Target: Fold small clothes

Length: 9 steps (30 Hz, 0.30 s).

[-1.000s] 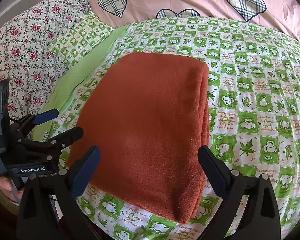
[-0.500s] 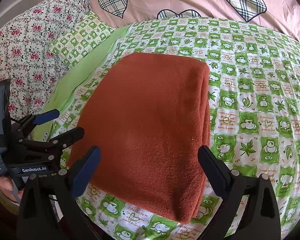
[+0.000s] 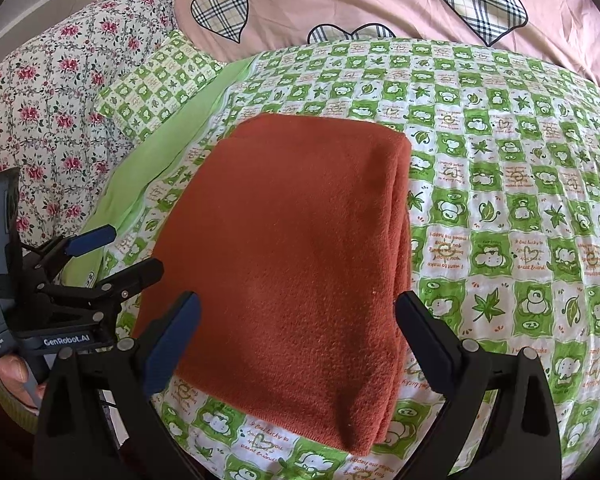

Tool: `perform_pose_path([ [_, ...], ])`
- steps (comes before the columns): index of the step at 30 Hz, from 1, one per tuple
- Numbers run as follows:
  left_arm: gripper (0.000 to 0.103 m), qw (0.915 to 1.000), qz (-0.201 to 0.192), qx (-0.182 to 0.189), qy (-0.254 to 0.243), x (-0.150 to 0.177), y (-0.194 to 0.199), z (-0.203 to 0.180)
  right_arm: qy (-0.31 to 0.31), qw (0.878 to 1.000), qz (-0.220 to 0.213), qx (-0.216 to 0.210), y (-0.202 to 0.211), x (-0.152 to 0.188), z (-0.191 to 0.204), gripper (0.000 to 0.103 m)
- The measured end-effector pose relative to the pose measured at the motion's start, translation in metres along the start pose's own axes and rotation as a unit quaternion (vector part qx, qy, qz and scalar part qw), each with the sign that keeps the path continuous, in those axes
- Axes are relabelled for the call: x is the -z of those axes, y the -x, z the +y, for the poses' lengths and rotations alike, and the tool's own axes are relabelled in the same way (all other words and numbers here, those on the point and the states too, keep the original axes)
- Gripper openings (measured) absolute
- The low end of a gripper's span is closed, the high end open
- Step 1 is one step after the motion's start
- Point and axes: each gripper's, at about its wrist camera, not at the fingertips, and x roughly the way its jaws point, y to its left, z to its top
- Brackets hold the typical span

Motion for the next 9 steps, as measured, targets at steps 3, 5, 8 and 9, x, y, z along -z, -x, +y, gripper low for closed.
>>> perform_pose_path([
  [3,0.099,1.0,0.0,-0.004,0.005,-0.0041,-0.0022,0.0032,-0.002,1.0,-0.002,-0.001,-0.0006,-0.0015,-0.0043,0.098],
  [5,0.099,1.0,0.002,-0.006,0.007,-0.0057,-0.0042,0.0029,-0.007,1.0,-0.004,-0.004,-0.001,-0.0021,-0.0064,0.098],
  [8,0.099,0.9999,0.006,-0.009,0.009,-0.0067,-0.0069,0.0016,-0.01,1.0,-0.007,-0.01,-0.0027,-0.0033,-0.0082,0.098],
  [9,0.099,0.9999,0.008,-0.009,0.01,-0.0067,-0.0081,0.0008,-0.01,1.0,-0.006,-0.011,-0.0032,-0.0034,-0.0091,0.098],
])
